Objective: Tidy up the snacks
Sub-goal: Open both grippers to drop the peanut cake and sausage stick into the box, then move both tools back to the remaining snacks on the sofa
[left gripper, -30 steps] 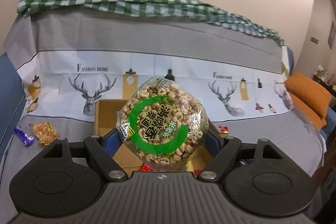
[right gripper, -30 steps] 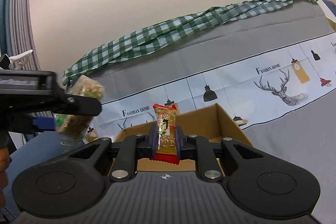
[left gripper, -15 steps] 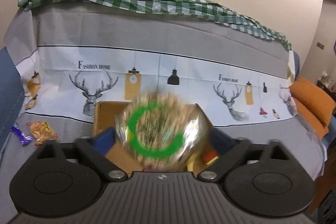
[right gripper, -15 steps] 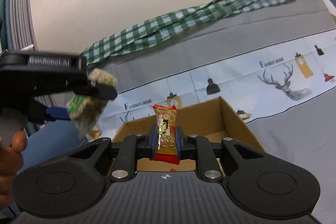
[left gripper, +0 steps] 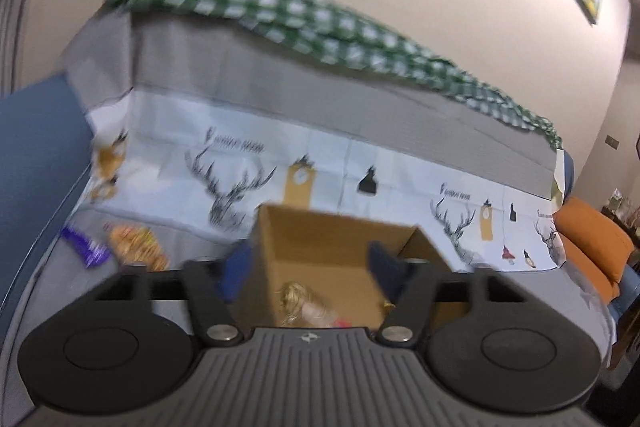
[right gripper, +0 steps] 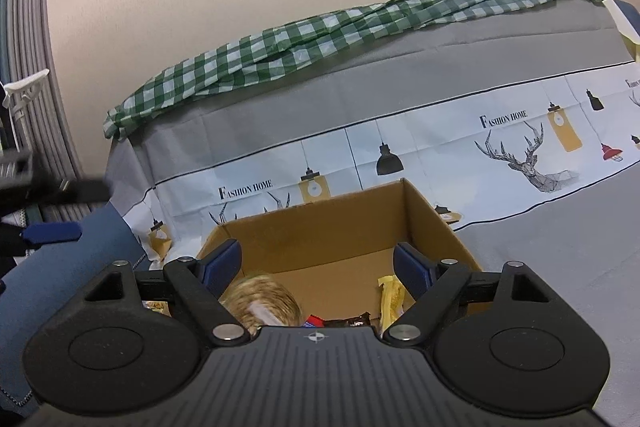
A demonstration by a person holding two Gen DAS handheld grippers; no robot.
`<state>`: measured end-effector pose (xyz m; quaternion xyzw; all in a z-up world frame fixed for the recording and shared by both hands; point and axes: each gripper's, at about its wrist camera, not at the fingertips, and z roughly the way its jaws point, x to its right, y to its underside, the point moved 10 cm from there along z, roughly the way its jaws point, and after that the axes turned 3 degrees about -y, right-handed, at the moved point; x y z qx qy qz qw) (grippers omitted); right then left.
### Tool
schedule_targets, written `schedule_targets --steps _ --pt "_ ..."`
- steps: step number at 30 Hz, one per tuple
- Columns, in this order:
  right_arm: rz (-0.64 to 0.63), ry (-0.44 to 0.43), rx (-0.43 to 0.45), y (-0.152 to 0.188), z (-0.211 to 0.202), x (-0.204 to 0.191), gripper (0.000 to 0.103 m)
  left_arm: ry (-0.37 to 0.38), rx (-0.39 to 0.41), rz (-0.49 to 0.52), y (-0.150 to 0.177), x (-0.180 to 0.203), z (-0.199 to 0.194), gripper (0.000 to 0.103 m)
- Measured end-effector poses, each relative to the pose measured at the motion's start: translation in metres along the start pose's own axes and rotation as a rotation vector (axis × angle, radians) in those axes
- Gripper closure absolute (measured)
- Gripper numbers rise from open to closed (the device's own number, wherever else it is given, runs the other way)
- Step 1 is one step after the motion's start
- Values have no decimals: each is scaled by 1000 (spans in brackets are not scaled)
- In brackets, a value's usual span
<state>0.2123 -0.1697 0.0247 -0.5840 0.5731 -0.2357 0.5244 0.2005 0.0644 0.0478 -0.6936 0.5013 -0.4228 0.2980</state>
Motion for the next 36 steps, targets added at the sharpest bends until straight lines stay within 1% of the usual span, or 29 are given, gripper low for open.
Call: schedule_targets --steps 1,2,4,5,9,11,13,14,15,16,17,18,19,21,24,26,27,31,33,35,36 --pt "-4 2 -6 1 1 -1 19 -5 -14 -15 3 -14 0 63" --pt "-9 3 -11 2 1 -1 19 -11 -21 -28 5 -27 0 72" --pt "-20 6 -18 3 2 -3 22 -33 -30 -46 10 -53 1 78" --pt "-26 10 -22 3 2 -4 24 -46 -31 -57 12 -66 1 78" --pt "-46 26 -45 6 6 -6 29 -103 -29 -108 21 -114 9 78" --pt "-56 31 -53 7 8 -8 35 -128 -42 -140 28 -136 18 78" --pt "-59 38 -62 8 10 -8 42 -154 -61 -182 36 -154 27 78" --pt "-59 37 -67 9 11 -8 49 -163 -63 -196 38 -161 30 78" --pt "-58 36 -77 11 13 -9 53 -173 -60 -205 40 -167 34 78" --pt "-55 36 -90 12 16 -8 59 -183 -60 -215 43 -172 39 78" --pt "-52 39 -100 13 19 -7 63 -200 -81 -248 47 -179 44 78" --pt "-48 40 -110 15 21 -7 65 -207 -99 -293 49 -187 49 78" --pt "-45 40 -121 16 24 -7 66 -217 -101 -335 48 -195 53 78" --pt "-51 44 -131 18 27 -8 66 -272 -96 -391 44 -212 61 78" --pt "-62 43 -138 19 28 -9 66 -337 -91 -456 35 -232 79 78" --pt "-56 53 -144 19 29 -7 66 -352 -88 -488 29 -239 90 75" --pt "-54 60 -149 20 30 -6 66 -357 -87 -502 25 -242 96 70" --pt "-62 77 -160 20 33 -6 65 -401 -81 -522 16 -251 118 64" --pt "-76 80 -166 21 34 -8 60 -416 -87 -543 14 -257 127 61" --pt "-100 91 -173 21 36 -11 60 -434 -104 -571 16 -263 135 58" --pt "-115 95 -176 21 37 -12 60 -437 -112 -591 18 -266 138 58"
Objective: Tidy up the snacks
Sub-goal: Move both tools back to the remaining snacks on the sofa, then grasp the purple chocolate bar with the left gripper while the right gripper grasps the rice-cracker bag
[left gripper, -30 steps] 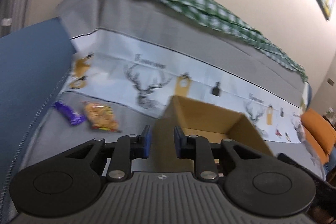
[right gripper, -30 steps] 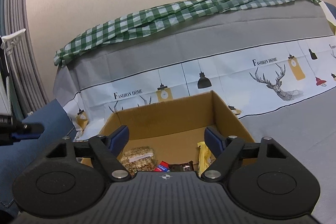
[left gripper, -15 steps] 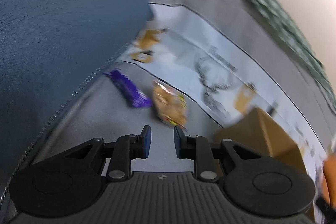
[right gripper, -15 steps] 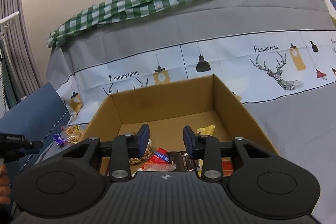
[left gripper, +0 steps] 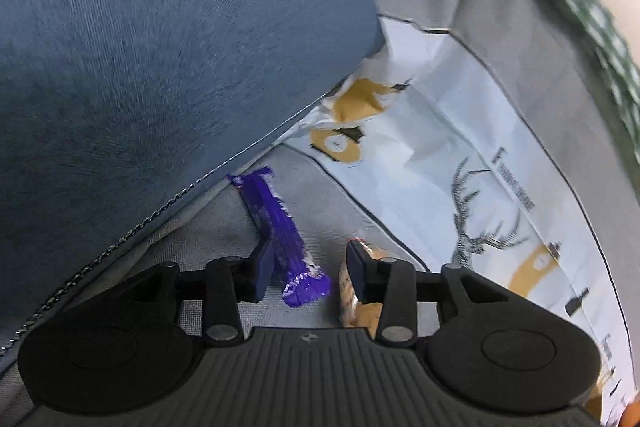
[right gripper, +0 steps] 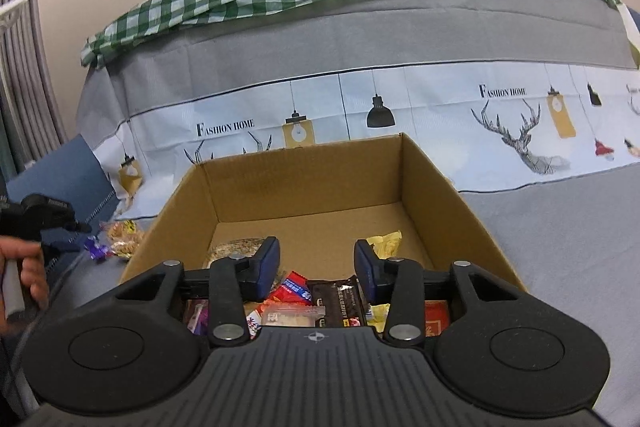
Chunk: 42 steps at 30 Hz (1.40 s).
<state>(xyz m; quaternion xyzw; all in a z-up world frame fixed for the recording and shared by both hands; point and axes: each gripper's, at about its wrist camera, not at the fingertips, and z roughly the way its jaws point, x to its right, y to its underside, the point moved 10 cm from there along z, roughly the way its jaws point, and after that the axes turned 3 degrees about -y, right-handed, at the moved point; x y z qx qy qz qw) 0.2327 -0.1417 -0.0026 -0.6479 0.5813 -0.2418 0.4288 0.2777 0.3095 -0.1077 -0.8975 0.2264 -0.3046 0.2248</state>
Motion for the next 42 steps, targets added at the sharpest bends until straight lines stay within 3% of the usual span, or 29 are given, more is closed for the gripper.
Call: schedule_targets --steps 6,12,13,14,15,18,22,26,32,37,42 --pt "-103 -17 -67 -6 14 -22 59 -23 -36 -65 -4 -5 18 54" --pt "-101 -130 -44 -60 39 -84 46 -46 -56 -79 -1 -1 30 54" --pt "-102 -162 -45 -69 47 -101 44 -51 -61 -79 0 -2 31 61" --pt "-105 -193 -50 -76 55 -117 41 -50 -68 -81 1 -3 31 78" --pt "-108 -226 -63 -82 65 -135 38 -53 -77 -83 2 -4 32 85" --pt "-143 -304 -136 -89 101 -190 35 -85 -77 -129 4 -16 27 90" --pt "-215 -356 -284 -67 156 -259 34 -101 -84 -206 6 -29 22 90" --pt "-312 -324 -405 -36 211 -293 30 -124 -76 -240 5 -38 18 90" --pt "-303 -275 -546 8 267 -299 21 -151 -58 -274 3 -46 12 89" --pt "-295 -265 -624 37 286 -298 20 -157 -59 -275 4 -46 12 89" --pt "-326 -274 -667 57 293 -300 32 -161 -67 -260 3 -43 15 89"
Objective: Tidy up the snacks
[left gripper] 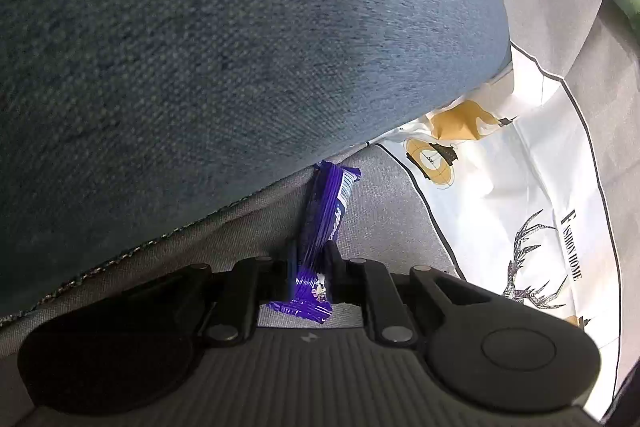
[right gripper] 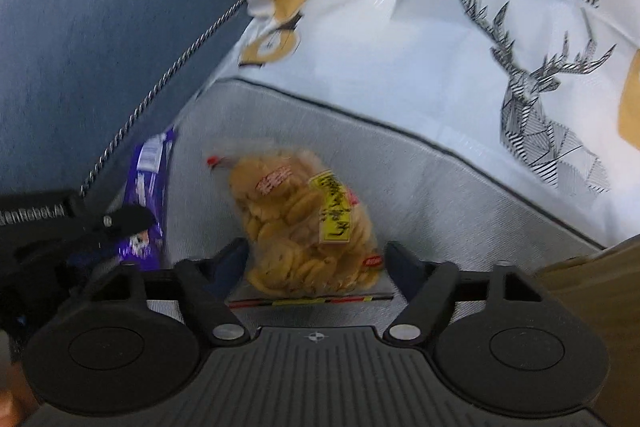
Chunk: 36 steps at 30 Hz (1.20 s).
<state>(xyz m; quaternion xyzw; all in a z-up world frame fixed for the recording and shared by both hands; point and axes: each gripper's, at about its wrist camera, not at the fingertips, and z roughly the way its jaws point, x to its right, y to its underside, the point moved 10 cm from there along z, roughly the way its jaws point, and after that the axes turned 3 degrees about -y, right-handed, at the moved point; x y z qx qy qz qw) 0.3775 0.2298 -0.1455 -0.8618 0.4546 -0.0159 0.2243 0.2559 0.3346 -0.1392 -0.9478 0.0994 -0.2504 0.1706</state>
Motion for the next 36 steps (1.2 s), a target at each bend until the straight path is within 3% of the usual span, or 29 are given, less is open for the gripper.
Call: schedule_targets --steps 5,10,14,17,21,24,30,36 --pt "-13 -5 29 9 -19 -3 46 -8 5 35 0 5 5 89" --pt "-17 27 77 21 -72 3 47 11 -10 94 2 9 3 89" --pt "8 32 136 39 -121 7 48 63 -64 203 16 17 -1 91" --pt "13 28 206 59 -162 4 48 88 -72 342 27 25 -11 92" --pt "30 10 292 93 -208 1 48 163 -105 503 53 28 -40 92" --pt "43 -3 348 124 -238 -2 48 233 -234 614 93 25 -54 92" --pt "29 -17 473 172 -291 -7 48 252 -245 686 134 17 -79 92" --pt "0 -2 594 211 -339 1 48 227 -224 775 190 -40 -110 92"
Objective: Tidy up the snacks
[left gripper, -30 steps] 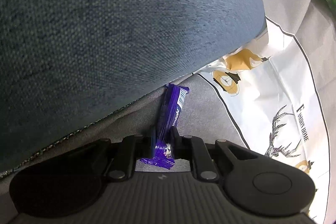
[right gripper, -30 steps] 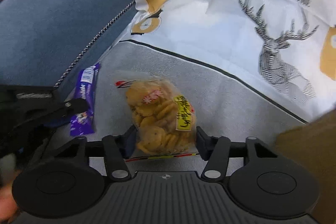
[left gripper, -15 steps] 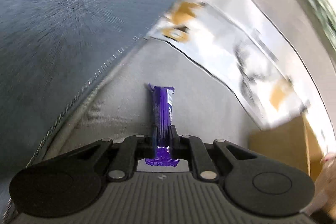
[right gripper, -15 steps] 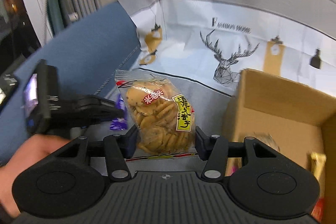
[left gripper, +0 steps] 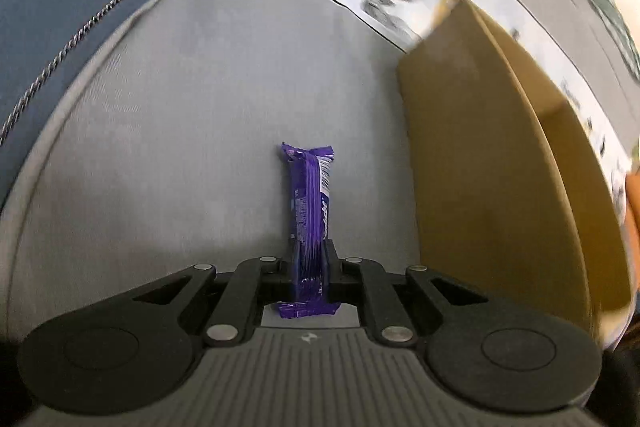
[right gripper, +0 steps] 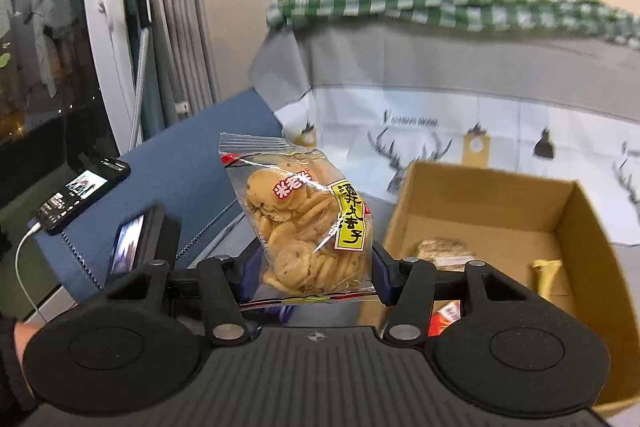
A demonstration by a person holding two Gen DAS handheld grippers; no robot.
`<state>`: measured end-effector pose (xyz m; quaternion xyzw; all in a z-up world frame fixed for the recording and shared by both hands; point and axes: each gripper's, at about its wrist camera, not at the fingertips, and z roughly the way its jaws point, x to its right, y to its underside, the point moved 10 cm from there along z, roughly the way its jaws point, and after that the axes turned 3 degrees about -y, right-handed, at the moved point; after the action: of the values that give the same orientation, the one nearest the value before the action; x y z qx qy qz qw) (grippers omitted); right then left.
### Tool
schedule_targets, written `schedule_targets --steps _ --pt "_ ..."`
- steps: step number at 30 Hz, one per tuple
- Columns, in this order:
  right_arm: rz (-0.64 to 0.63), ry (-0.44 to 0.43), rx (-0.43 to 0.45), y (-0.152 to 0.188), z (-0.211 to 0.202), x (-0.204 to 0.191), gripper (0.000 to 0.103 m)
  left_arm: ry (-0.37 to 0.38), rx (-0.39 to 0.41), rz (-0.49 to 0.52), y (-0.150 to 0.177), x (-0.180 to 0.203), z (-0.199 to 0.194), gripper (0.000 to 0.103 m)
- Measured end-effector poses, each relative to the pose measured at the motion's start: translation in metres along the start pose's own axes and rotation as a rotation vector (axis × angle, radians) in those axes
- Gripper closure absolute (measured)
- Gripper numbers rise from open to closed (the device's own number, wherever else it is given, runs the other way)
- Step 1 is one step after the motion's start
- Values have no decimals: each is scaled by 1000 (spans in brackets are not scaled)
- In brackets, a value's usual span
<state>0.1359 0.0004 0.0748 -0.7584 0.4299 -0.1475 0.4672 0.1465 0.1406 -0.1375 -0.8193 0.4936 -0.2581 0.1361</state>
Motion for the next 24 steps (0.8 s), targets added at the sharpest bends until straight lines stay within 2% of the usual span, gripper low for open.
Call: schedule_targets --steps 3,7,8,15,19,24 --pt "-20 13 26 10 -22 9 48 -17 14 61 25 13 -9 92" --pt "-52 50 48 25 -44 31 47 -43 19 89 34 13 -10 89" --pt "-51 65 53 28 -48 39 47 -48 18 84 35 11 -9 85" --pt "46 165 83 52 -68 98 47 -81 45 110 36 13 -7 83" --pt "149 161 121 65 -72 116 47 -92 57 130 35 16 -4 82" --pt "199 128 115 68 -66 121 47 -90 59 166 36 23 -2 67"
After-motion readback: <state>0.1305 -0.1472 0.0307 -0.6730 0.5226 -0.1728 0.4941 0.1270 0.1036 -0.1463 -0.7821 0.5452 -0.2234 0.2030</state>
